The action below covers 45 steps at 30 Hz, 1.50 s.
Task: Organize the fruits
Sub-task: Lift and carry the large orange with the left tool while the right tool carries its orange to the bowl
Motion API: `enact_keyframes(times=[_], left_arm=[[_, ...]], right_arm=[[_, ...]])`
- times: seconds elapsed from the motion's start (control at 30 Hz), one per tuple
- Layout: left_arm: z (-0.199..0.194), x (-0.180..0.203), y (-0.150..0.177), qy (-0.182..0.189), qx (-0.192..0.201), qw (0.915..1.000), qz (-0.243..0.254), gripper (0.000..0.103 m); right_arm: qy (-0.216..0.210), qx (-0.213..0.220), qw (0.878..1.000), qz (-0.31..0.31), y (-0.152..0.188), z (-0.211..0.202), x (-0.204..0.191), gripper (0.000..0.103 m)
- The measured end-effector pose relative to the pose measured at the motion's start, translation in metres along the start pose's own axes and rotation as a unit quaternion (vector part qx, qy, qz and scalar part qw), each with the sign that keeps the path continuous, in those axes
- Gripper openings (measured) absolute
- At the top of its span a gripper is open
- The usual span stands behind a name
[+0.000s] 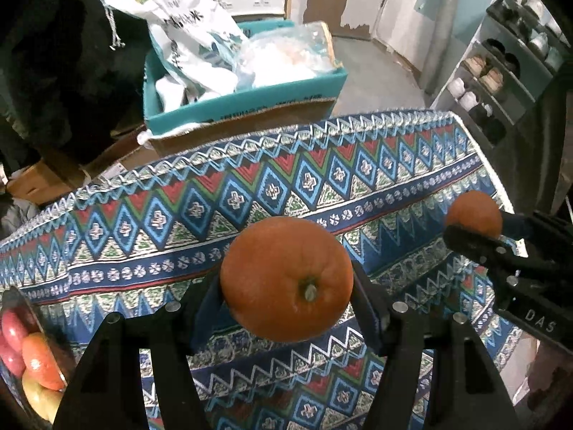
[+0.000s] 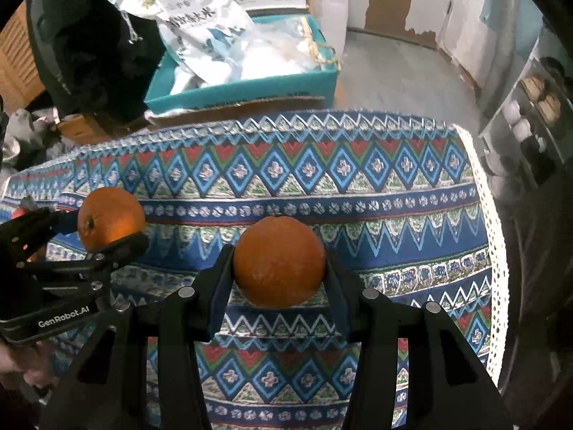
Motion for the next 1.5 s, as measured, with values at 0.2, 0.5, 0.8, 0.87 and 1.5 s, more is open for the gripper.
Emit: enact_keyframes(times=[0.2,0.5,0.8,0.87,1.5], left_arm=[[-0.026,-0.005,0.002,-0.005,0.014,0.9999,0.003,0.068],[-0.065,-0.02,0.014,-0.016,0.034,0.9993,-0.004,0.068],[-0.101,-0.036,0.023,-0.022,0.049,0.9984,-0.018,0.068],[-0.109,-0.04,0.025,-0.026,0.054,0.998,-0.022,0.068],[-0.17,-0.102,0.057,-0.049,0.081,0.9939,-0.057,0.068]], right_arm=[[-0.007,0.017,1.0,-0.017,-0.005,-0.021,-0.016,0.048],[-0.021,0.04,0.998,-0.045,-0.009,-0.048,-0.045,0.048],[-0.049,0.057,0.995,-0.069,-0.011,-0.07,-0.075,0.048],[-0.055,0.059,0.994,-0.075,-0.011,-0.074,-0.083,0.048],[-0.1,0.074,0.983,-0.132,-0.013,-0.096,-0.161,0.048]])
Point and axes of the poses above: each gripper's, at about its wrist camera, not at the fingertips, and z roughly the way its jaws point, x to its right, y to its underside, the point moved 2 cm from there along z, roughly the way its jaws point, and after that the axes turned 4 degrees about x, right-handed, at the moved point
